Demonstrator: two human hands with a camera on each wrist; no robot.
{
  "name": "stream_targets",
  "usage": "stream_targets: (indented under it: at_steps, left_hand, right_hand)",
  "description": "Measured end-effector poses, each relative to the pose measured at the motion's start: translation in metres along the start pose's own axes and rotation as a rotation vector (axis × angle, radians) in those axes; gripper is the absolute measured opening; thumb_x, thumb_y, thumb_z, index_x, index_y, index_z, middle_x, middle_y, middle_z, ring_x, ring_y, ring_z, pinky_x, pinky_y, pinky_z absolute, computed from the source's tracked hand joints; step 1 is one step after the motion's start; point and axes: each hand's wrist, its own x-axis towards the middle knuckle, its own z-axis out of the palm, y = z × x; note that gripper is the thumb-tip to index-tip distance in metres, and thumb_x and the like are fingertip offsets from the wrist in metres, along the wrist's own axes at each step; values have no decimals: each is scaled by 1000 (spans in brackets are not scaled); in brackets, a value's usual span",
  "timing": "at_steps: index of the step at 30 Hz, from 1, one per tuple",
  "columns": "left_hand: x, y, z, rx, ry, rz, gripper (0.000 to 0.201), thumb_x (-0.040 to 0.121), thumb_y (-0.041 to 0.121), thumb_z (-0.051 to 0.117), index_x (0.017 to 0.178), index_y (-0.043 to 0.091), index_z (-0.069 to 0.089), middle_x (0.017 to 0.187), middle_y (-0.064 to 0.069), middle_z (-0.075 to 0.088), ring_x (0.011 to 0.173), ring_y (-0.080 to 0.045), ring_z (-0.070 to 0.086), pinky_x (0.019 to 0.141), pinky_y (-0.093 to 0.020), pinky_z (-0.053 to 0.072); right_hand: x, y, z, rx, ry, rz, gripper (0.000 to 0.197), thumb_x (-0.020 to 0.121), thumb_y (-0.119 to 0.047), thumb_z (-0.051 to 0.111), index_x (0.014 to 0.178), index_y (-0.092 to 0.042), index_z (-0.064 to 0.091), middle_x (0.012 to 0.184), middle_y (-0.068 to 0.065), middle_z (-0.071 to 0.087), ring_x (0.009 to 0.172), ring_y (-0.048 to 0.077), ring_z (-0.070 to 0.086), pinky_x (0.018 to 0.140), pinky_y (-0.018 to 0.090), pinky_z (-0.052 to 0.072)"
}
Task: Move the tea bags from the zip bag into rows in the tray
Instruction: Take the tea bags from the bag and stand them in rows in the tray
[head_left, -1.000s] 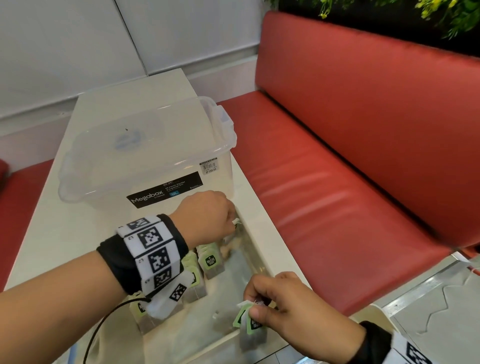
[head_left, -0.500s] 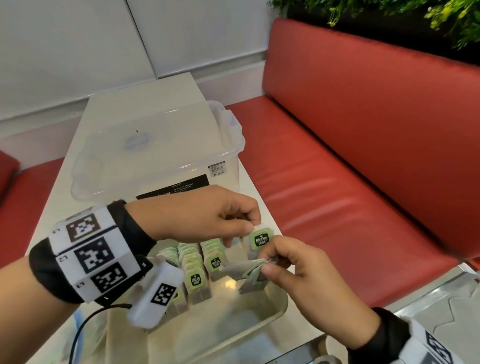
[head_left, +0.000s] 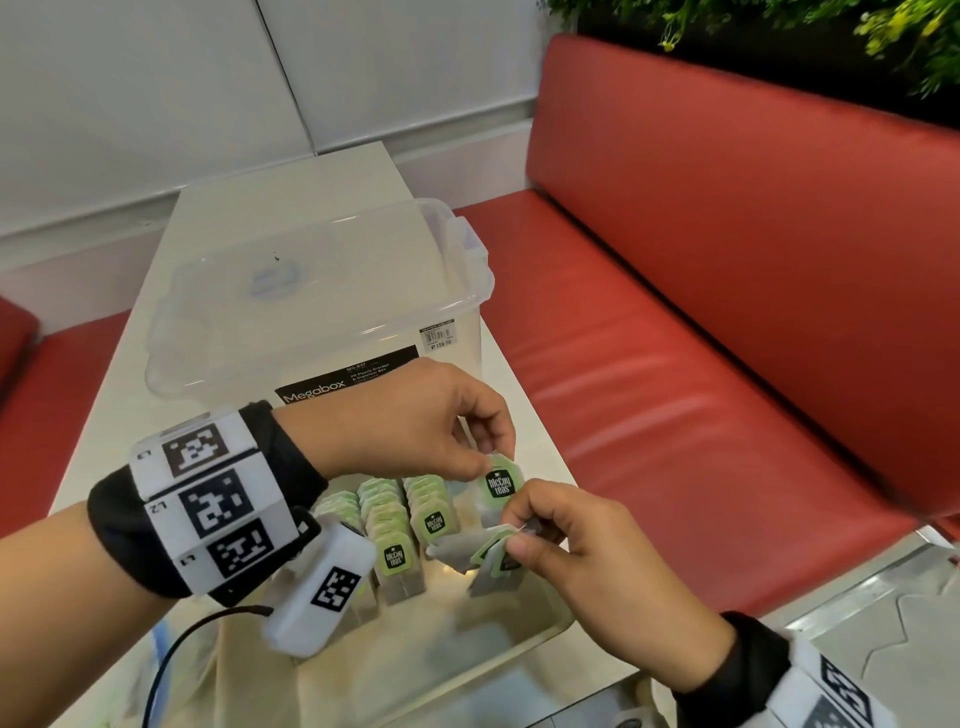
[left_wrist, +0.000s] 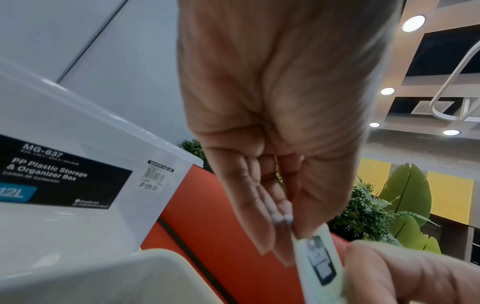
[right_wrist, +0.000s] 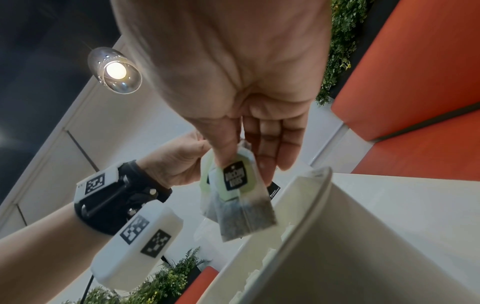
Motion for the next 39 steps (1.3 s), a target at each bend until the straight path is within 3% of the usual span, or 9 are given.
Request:
stream_targets:
  at_steps: [5,8,12,14,17,28,39]
  left_hand:
    - [4,-13,-5,123,124,-37,28,75,7,67,70,33,62,76,9,66,60,8,56,61,-4,38]
    - [9,-27,-5,223,191,-73,22,75,7,65,71,28,61,76,8,66,66,13,53,62,-2,36]
    - [22,-47,8,313,248,-141,15,76,7,61,77,22,67,80,6,67,63,3,53,66,-10,39]
    - [30,-53,18,373,249,-180,16,78,8,59,84,18,70,87,2,69,74,-8,57,75,-23,46]
    - [38,-58,34,471,237,-208,20,83,9,55,92,15,71,96,-3,66,90,-20,60,71,-23,41]
    - [54,-67,66,624,200,-247,24,84,6,50,97,19,65,103,-6,61,93,-25,59,68,-26,35]
    - [55,-70,75,690,171,-279,23,88,10,47,102,18,62,101,-8,62,90,-28,60,65,-29,36]
  right_hand:
    - [-3,6,4,-30,26,25,28,84,-15,65,72,-37,53,92,-12,60,75,8,55,72,21,42]
    - [-9,9,11,-34,-2,2,25,82,-21,63,71,-40,50,102,-16,58,80,8,55,75,19,43]
    - [-16,12,23,-24,-44,-41,13,77,-29,54,73,-41,49,102,-13,55,78,8,56,76,21,45]
    - [-17,14,27,-33,-56,-56,8,78,-30,53,80,-37,49,101,-13,54,80,7,55,76,21,45]
    - [-18,17,30,-39,-52,-81,11,79,-29,53,87,-34,48,100,-14,54,82,5,54,77,22,45]
    - [-17,21,33,-63,-49,-104,14,78,-39,47,90,-33,49,100,-13,54,89,5,55,80,25,46]
    - [-18,22,33,-66,-44,-122,8,80,-31,52,88,-32,51,99,-13,55,86,6,55,79,24,45]
